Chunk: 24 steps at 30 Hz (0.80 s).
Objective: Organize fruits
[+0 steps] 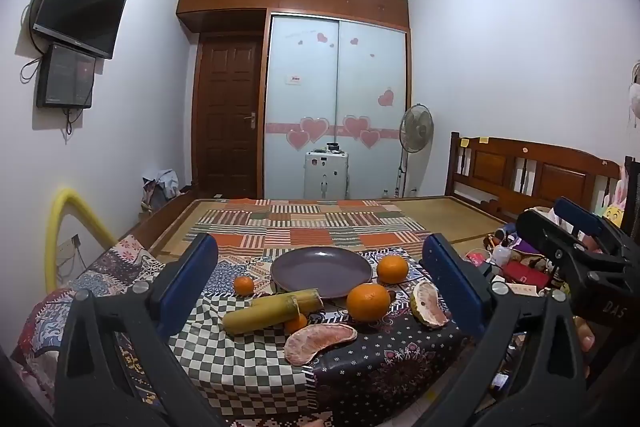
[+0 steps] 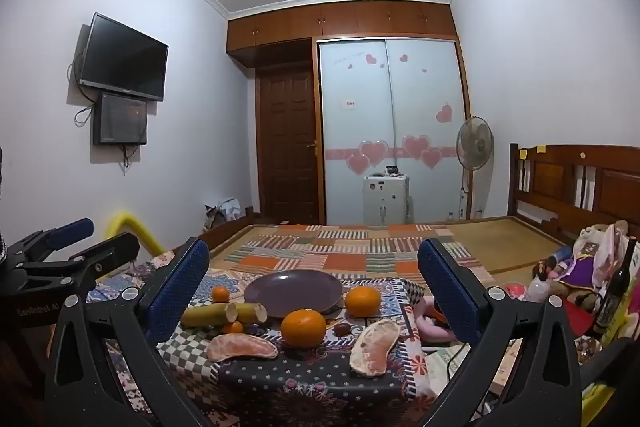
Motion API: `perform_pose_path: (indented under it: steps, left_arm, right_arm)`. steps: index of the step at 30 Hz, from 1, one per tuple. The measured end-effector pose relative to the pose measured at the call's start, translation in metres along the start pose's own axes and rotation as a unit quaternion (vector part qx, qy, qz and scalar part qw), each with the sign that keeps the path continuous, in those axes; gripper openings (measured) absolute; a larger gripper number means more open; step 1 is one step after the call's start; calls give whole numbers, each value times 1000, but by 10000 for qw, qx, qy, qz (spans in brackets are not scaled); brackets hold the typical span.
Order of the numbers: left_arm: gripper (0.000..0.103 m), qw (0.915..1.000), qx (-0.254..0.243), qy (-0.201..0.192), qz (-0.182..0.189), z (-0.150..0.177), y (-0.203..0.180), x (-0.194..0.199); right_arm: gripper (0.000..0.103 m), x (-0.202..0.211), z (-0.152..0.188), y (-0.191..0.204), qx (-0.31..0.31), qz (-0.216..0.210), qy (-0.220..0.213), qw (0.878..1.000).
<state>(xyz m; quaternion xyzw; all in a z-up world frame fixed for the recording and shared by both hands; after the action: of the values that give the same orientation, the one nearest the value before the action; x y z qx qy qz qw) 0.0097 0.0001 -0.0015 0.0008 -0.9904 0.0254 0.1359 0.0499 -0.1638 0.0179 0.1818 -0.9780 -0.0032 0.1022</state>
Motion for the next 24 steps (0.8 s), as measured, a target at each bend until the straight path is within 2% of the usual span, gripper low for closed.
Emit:
perform_pose_path:
  steps: [19,24]
  left_arm:
    - [103,10000,13,4,65,-3,-4,-5]
    - [103,9999,7,-75,101,-3,-2,6]
  right_arm:
    - [103,1,0,3,-81,-35,-52,9999]
    - [103,4,-2,0,-123,-61,-6,9999]
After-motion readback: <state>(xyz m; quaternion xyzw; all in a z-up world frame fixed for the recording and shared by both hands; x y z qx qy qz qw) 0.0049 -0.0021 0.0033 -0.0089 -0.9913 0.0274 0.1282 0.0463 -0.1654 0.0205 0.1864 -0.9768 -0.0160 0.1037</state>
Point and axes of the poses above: each gripper's, at about its wrist camera, not at the fingertips, and x roughly against the way its jaws point, y to its left, z to its underside, the point moved 1 cm from there along -x, roughly the way its jaws point, and after that the axes turned 7 degrees about y, right-handed, at the moved point
